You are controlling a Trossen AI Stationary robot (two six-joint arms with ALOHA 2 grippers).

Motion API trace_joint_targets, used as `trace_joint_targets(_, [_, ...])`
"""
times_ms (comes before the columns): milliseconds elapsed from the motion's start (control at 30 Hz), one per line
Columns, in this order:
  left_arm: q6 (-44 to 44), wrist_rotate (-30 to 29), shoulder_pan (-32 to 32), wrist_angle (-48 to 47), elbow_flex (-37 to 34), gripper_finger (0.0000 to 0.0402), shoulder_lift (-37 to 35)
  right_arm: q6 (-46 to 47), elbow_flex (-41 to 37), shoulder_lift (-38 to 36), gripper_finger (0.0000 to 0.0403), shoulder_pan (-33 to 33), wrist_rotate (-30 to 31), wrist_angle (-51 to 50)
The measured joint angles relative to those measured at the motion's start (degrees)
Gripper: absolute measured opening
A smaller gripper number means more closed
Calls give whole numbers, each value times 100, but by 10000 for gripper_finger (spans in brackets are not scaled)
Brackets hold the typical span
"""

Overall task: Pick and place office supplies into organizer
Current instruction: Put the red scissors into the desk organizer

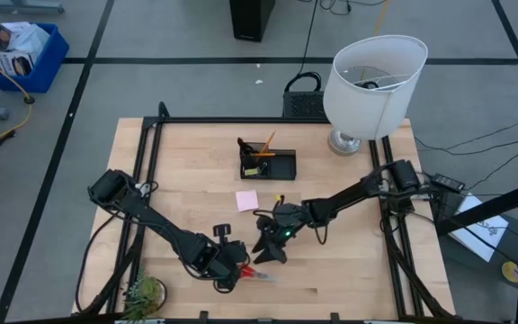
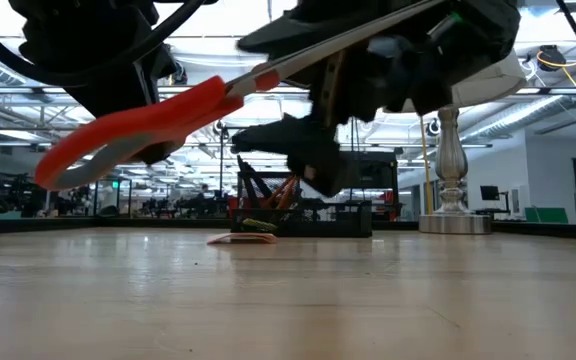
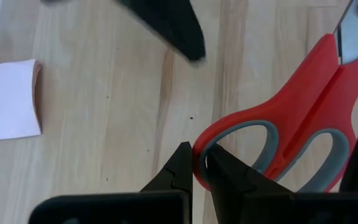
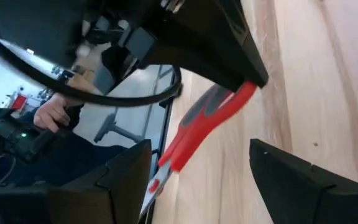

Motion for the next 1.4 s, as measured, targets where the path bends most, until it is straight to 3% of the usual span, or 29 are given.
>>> trace_joint_targets(300, [66, 0, 0, 48, 0, 28, 0, 24, 353, 283, 258, 220, 47, -13])
trace_joint_targets(600, [172, -213, -4, 71, 0, 28, 0, -126, 351, 288, 250, 510, 783, -96])
trace_joint_targets(1400, [486, -333, 243, 271, 0, 28, 0, -1, 342, 290, 236, 536, 965, -77])
